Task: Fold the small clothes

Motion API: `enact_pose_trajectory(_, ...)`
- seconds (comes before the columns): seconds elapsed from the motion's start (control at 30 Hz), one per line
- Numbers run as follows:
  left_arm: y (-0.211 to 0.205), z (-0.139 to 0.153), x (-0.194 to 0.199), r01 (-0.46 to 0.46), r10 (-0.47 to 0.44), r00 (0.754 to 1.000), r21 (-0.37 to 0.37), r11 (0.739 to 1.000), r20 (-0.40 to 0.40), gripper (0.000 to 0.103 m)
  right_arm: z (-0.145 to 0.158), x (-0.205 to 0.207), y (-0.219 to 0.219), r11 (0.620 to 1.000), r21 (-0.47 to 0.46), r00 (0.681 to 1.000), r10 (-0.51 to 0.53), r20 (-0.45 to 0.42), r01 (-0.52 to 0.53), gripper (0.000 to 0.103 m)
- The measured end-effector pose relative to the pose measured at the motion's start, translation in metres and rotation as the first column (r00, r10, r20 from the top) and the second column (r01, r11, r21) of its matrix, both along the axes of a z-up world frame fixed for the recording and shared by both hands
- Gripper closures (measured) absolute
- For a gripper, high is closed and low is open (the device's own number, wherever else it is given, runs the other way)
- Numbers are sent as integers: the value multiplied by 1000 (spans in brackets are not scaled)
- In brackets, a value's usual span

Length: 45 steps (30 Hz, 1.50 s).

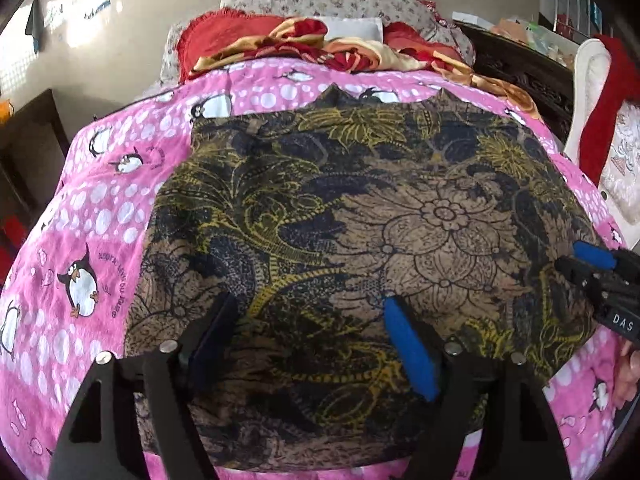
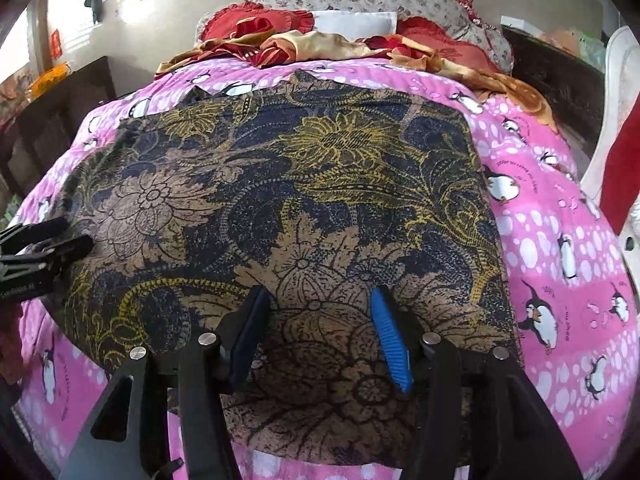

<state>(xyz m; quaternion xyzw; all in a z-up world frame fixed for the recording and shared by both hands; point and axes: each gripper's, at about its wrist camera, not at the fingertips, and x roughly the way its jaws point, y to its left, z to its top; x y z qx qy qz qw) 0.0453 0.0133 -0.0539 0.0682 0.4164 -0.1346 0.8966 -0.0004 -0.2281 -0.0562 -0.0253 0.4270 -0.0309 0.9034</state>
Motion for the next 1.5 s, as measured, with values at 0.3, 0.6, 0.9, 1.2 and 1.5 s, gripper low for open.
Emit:
enact_pose_trajectory(0.3, -7, -3, 2, -8, 8, 1000, 27, 1000, -17, 1, 1, -2, -2, 1000, 20, 1000, 2, 8, -3, 46)
enact_pose_trajectory(0.6, -6, -2, 6, -37, 38, 998, 24, 999, -56, 0, 38, -38, -8, 1000, 21, 1000, 13, 23, -13, 46)
enact_pose_trajectory(0.9, 61, 42, -22, -125, 115, 990, -137, 983, -78, 1, 59, -70, -42, 990, 121, 993, -84, 77, 74, 46)
enact_pose_trajectory(1.2, 143, 65, -64, -224, 216, 974, -138, 965, -74, 1, 63, -102, -45, 979, 201, 992, -42, 115, 18, 46)
enact_pose_trajectory(1.5, 137, 27, -98, -108, 38, 975, -321, 941, -218, 5, 40, -142, -83, 939, 314, 983, -169, 74, 138, 46)
